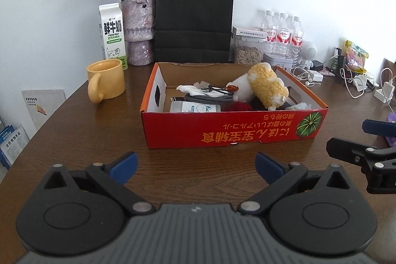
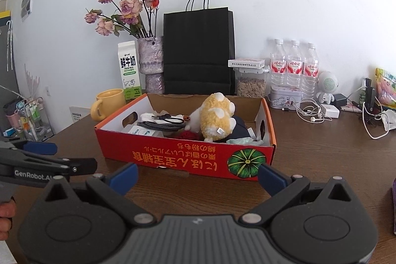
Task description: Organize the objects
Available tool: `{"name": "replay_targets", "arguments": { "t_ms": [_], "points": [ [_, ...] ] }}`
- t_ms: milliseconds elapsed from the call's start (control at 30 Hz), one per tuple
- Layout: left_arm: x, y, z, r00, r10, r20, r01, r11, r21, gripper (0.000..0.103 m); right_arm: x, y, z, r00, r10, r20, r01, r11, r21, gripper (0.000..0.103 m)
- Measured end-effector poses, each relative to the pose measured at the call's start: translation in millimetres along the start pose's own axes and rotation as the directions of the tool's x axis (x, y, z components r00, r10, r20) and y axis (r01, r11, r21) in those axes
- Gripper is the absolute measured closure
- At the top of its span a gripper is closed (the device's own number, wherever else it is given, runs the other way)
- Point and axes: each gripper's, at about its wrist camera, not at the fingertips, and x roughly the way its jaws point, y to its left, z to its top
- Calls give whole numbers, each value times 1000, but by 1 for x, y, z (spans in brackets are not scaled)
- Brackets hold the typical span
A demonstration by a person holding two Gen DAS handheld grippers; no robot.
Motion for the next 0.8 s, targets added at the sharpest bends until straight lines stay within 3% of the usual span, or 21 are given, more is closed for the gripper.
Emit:
{"name": "replay_targets", "arguments": {
  "t_ms": [800],
  "points": [
    [1,0,0,1000,8,-8,-8,1000,0,0,0,1,-1,1000,-1,-1,1,1000,1,0]
  ]
}}
